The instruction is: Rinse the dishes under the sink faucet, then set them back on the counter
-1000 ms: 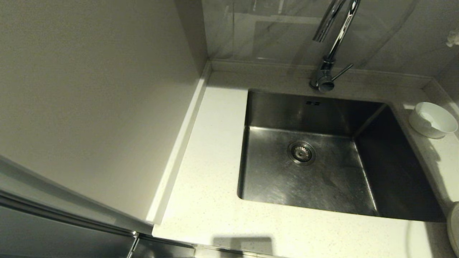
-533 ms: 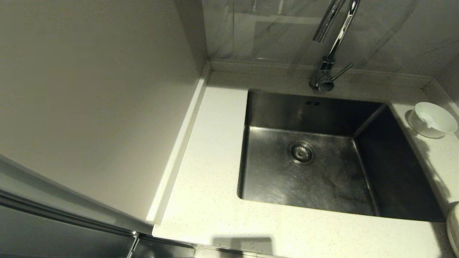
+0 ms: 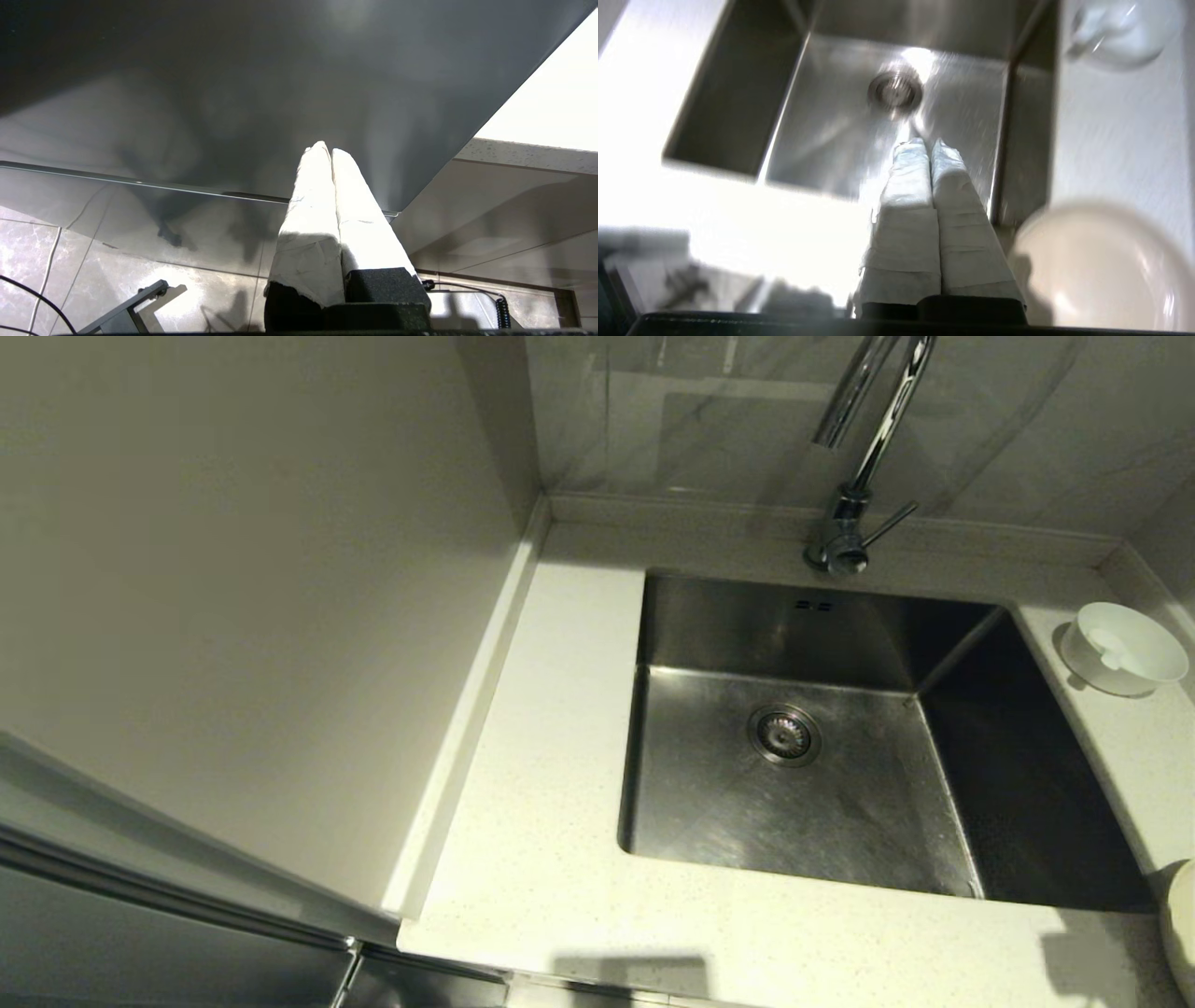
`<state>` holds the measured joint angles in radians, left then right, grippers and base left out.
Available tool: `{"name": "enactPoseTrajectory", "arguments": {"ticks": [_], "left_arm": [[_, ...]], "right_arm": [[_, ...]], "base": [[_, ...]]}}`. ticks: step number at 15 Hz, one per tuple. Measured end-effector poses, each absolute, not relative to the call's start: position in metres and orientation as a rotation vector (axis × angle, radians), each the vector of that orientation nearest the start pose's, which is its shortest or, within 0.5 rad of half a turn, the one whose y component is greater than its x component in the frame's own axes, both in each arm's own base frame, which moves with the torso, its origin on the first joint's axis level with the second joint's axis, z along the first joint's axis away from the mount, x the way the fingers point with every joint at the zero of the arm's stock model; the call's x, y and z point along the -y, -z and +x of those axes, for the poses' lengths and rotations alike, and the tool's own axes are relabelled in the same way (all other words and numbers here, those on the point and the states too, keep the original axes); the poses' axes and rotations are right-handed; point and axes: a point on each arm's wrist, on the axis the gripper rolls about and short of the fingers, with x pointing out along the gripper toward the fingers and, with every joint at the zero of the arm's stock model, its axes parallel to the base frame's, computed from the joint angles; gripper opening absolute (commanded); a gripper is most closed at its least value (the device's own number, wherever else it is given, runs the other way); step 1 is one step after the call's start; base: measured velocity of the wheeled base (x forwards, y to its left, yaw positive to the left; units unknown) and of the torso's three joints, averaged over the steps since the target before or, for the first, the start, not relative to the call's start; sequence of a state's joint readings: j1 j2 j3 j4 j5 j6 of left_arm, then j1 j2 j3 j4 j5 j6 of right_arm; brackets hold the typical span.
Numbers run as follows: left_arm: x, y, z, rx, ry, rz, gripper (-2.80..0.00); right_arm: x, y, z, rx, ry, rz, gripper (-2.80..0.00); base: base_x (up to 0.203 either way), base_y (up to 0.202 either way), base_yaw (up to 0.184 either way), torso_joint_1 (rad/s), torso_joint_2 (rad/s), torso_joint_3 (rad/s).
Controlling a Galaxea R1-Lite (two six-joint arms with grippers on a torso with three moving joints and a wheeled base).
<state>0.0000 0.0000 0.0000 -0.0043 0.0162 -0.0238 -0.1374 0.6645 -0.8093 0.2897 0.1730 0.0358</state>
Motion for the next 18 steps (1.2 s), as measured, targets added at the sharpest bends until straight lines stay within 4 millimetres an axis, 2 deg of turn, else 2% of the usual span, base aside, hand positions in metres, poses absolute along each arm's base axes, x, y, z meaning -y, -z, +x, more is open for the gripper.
{"name": "enactPoseTrajectory", "arguments": {"ticks": [2,4,8,11,18], "left_arm": [[0.0,-0.076,-0.023,0.004,-0.016,-0.024,-2.8],[0.0,-0.076,-0.023,0.004,-0.016,-0.024,-2.8],[0.0,-0.076,-0.023,0.004,-0.016,-0.024,-2.8],[0.0,-0.076,-0.023,0.004,-0.016,-0.024,-2.8],[0.0,-0.076,-0.023,0.004,-0.016,-0.025,-2.8]], "right_arm": [[-0.003,-0.232,-0.001,-0.131,-0.072,0.017,-2.8],[-0.003,-0.197,-0.02,-0.114,-0.107,-0.019,-2.8],[-0.001,-0.137,-0.035,-0.116,-0.043,-0.043,-2.8],[0.0,-0.109,-0.036,-0.085,-0.031,-0.049,-2.8],[0.0,-0.079,-0.023,0.001,-0.021,-0.034,-2.8]], "base": [[0.0,0.0,0.0,0.0,0.0,0.0],[0.0,0.0,0.0,0.0,0.0,0.0],[0.0,0.0,0.0,0.0,0.0,0.0],[0.0,0.0,0.0,0.0,0.0,0.0],[0.0,0.0,0.0,0.0,0.0,0.0]]}}
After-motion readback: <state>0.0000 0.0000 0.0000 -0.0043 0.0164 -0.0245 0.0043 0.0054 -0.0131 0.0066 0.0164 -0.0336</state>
